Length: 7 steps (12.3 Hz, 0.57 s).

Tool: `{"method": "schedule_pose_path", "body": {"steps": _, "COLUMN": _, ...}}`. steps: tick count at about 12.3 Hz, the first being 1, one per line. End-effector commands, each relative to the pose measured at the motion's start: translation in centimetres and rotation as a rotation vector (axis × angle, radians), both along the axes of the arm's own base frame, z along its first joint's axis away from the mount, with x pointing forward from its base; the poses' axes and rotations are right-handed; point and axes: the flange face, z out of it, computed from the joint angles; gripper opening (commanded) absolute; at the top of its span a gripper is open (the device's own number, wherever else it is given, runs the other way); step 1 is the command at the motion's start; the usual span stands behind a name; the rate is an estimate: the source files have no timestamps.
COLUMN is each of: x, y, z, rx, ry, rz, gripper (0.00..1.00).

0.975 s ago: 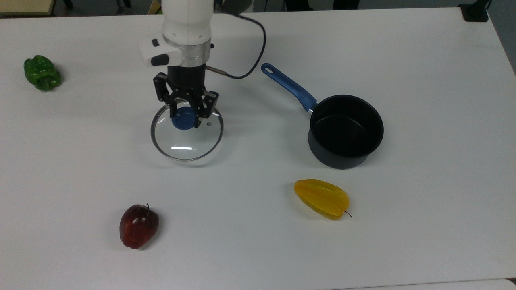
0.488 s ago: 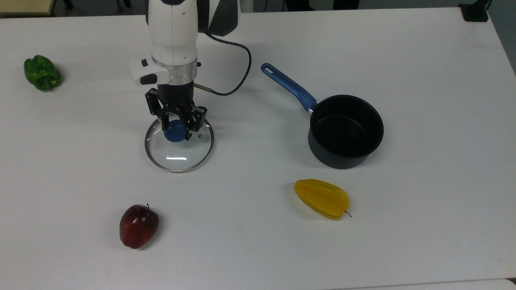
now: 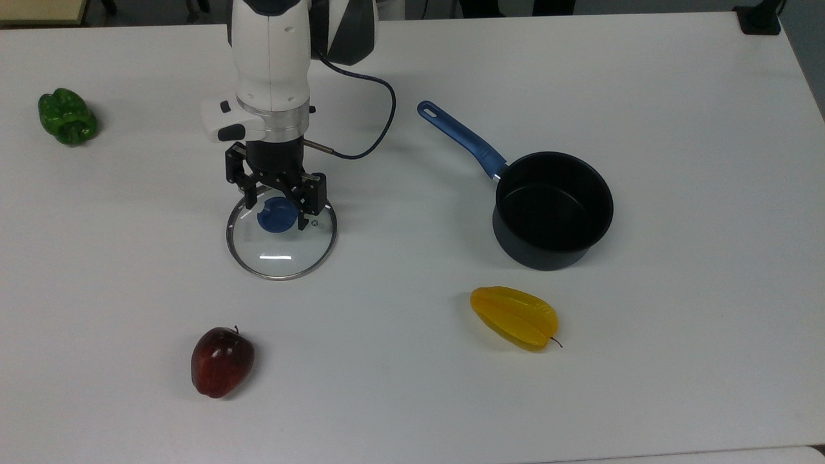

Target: Open lid

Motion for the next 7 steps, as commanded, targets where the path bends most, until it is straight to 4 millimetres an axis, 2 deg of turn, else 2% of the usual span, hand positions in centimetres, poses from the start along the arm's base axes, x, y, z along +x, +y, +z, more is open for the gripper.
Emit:
{"method": "schedule_pose_path", "body": {"steps": 1, "x": 0.0, "y": -0.6, "z": 2.9, "rx": -0.039, "ry": -0.016, "rz": 0.028, "gripper": 1.0}}
{"method": "schedule_pose_path", "body": {"steps": 5, "x": 0.1, "y": -1.3, "z": 10.0, "rx": -0.084, "ry": 0.059, "rz": 0.024, "gripper": 1.0}}
{"method": "schedule_pose_path", "body": {"steps": 7, "x": -0.8, "y": -0.2, "z": 13.7, "rx": -0.096, "ry": 0.082, "rz": 0.023, "gripper": 1.0}}
